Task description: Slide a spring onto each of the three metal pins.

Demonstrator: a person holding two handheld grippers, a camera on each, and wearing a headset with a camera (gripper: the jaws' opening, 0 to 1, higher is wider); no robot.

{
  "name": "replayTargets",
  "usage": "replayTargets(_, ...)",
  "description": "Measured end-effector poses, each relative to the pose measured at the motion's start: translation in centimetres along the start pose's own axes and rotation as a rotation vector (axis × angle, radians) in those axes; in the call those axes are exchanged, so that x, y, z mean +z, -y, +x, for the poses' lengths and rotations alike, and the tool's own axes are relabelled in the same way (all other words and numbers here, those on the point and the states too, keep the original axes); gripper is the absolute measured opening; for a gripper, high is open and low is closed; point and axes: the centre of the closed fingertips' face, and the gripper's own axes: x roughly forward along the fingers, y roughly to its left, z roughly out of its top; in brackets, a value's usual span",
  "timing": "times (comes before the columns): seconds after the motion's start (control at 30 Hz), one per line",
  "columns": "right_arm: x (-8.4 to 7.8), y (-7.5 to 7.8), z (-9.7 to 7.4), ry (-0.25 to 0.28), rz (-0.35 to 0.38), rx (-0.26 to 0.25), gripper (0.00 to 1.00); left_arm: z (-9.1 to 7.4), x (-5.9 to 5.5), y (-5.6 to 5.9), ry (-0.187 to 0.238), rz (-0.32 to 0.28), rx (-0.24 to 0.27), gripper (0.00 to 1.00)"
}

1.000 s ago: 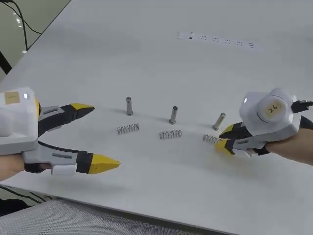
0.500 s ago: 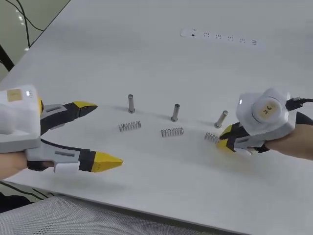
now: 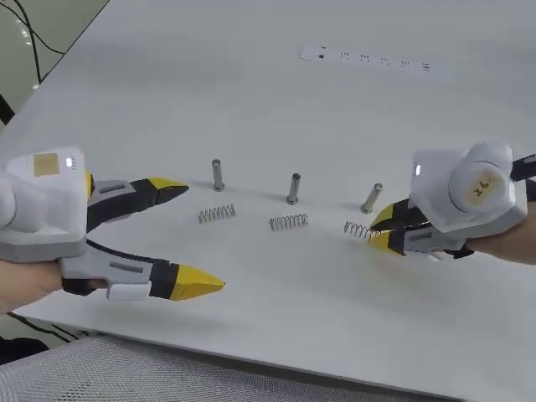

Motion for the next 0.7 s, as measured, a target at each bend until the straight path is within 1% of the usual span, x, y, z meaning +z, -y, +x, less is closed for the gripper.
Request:
replayTargets(0.03, 0.2, -0.3, -0.1, 0.000, -0.023, 0.003, 0.13, 0.2, 0.1, 0.1, -0.003, 0.006, -0.009, 0.84)
replayTargets(0.13, 1.0, -1.0, -0.3, 0.008, -0.049, 0.014, 0.13, 1.1, 0.2, 0.4, -0.010, 0.014, -0.034, 0.84)
replayTargets(0.17, 1.2, -1.1, -0.3, 0.015, -0.062, 0.015, 0.13, 1.5, 0.2, 0.6, -0.021, 0.029, -0.052, 0.83)
replayTargets(0.23, 1.5, -1.5, -0.5, 0.021, -0.073, 0.018, 0.13, 2.1, 0.1, 0.9, -0.038, 0.044, -0.070, 0.82)
replayTargets(0.37, 2.0, -1.9, -0.6, 0.027, -0.091, 0.022, 0.13, 3.0, 0.7, 1.0, -0.028, 0.046, -0.090, 0.80)
replayTargets(0.5, 2.5, -2.1, -1.0, 0.039, -0.081, 0.024, 0.13, 4.1, 1.4, 1.5, -0.012, 0.049, -0.118, 0.78)
replayTargets(0.53, 2.7, -2.2, -1.1, 0.044, -0.080, 0.025, 0.13, 4.4, 1.5, 1.9, -0.015, 0.061, -0.138, 0.77)
replayTargets(0.6, 2.9, -2.4, -1.2, 0.046, -0.083, 0.027, 0.13, 5.0, 1.7, 2.3, -0.024, 0.080, -0.159, 0.76)
replayTargets(0.7, 3.3, -2.7, -1.2, 0.050, -0.084, 0.032, 0.13, 5.8, 2.0, 2.5, -0.019, 0.088, -0.176, 0.73)
